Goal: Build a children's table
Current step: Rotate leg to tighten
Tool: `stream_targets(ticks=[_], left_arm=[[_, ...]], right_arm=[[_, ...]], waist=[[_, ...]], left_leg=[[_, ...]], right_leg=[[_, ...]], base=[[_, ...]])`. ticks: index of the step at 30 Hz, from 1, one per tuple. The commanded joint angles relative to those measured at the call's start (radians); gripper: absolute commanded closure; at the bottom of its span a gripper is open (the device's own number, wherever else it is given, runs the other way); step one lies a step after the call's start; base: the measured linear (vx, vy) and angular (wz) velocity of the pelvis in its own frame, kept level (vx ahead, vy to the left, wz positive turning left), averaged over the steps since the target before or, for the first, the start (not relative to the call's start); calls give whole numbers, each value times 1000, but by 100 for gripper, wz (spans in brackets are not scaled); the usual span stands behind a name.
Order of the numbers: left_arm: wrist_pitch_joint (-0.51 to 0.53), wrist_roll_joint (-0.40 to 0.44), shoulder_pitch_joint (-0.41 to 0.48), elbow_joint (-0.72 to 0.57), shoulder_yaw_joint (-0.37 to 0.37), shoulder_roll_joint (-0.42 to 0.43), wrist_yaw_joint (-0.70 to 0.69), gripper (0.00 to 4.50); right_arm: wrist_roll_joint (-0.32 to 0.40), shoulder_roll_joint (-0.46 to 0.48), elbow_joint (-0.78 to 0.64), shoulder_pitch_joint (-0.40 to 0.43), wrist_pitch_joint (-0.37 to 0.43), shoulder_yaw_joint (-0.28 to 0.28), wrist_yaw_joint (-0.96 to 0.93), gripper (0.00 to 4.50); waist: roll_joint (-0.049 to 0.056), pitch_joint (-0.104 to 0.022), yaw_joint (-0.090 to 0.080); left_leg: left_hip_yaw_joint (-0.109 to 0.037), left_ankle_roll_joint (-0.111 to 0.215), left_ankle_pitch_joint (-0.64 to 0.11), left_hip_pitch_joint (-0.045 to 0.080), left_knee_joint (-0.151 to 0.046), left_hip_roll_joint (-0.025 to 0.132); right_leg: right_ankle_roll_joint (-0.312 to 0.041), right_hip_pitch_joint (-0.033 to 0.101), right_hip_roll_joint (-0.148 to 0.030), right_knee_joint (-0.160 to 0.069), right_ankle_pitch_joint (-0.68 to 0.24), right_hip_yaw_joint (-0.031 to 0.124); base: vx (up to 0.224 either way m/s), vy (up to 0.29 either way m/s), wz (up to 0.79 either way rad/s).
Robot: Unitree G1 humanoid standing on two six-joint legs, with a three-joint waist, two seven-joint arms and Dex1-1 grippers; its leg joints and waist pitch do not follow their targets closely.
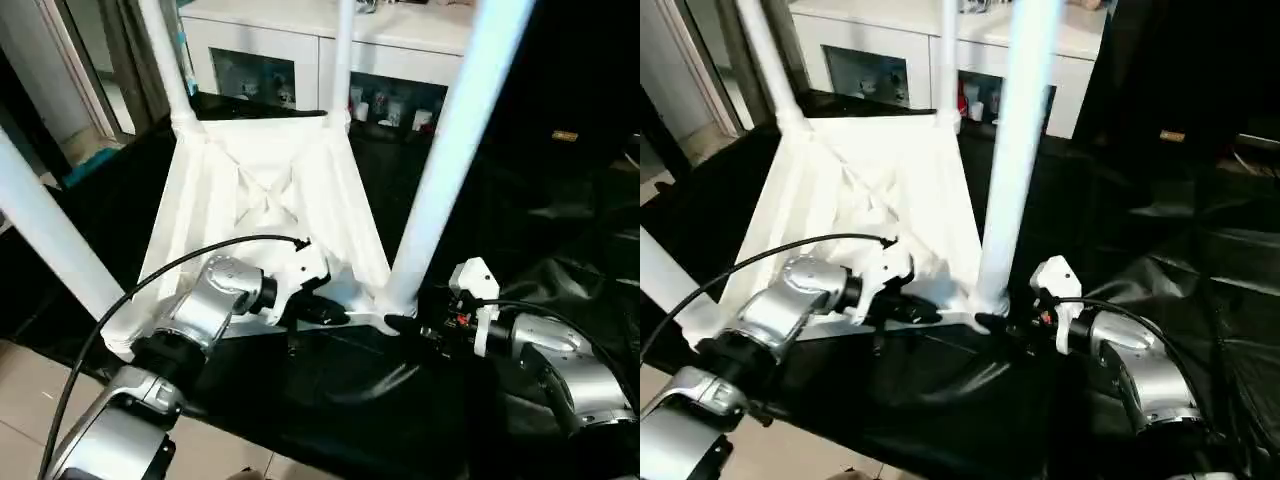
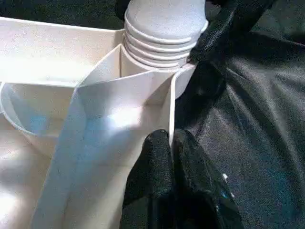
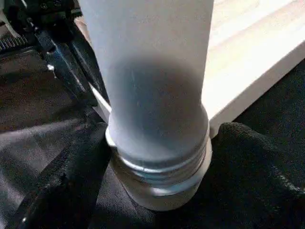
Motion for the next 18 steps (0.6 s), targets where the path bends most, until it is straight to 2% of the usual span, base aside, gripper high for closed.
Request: stream_targets(ticks=[1,3,10,12,14,16,17,18], left_arm=[[23,-13,25,-27,-31,-1,-45,450],[26,-14,26,-31,-32,-1,-47,450],[26,-8,24,-21,-27,-13,-26,450],[32,18,6,21,-12,-50,79,450],[28,38,-12,61,-1,-80,164,450],[28,38,-12,61,-1,-80,164,450],[46,64,-51,132,23,-142,328,450],[60,71,-68,161,35,-171,400,450]], right_arm=[[26,-1,-25,-1,11,1,19,106],[31,-1,-27,-1,11,3,24,134],[45,19,-25,11,17,-3,33,172],[17,55,22,7,-5,-25,-67,173],[-11,79,63,-3,-21,-36,-149,176],[-11,79,63,-3,-21,-36,-149,176],[-45,138,109,-20,-27,-62,-303,177],[-57,169,124,-28,-26,-75,-379,177]], waist=[[-12,-56,1],[-12,-57,2],[-12,-57,3],[-11,-55,1],[-11,-50,-2],[-13,-49,-4],[-5,-48,-6],[-3,-45,-12]], left_leg=[[-30,70,-164,3,-61,67],[-29,76,-149,4,-60,66],[-29,75,-151,3,-60,65],[-28,72,-160,4,-60,65],[-30,48,-199,10,-63,62],[-32,39,-220,9,-65,60],[-34,35,-227,9,-66,61],[-31,29,-237,11,-68,61]], right_leg=[[-216,46,-102,-72,-206,56],[-220,45,-99,-71,-183,55],[-218,46,-99,-72,-192,54],[-216,42,-99,-75,-202,55],[-201,39,-100,-86,-285,54],[-179,42,-102,-93,-352,53],[-169,38,-100,-93,-365,54],[-166,33,-96,-98,-373,54]], base=[[0,0,0],[0,0,0],[0,0,0],[0,0,0],[0,0,0],[0,0,0],[0,0,0],[0,0,0]])
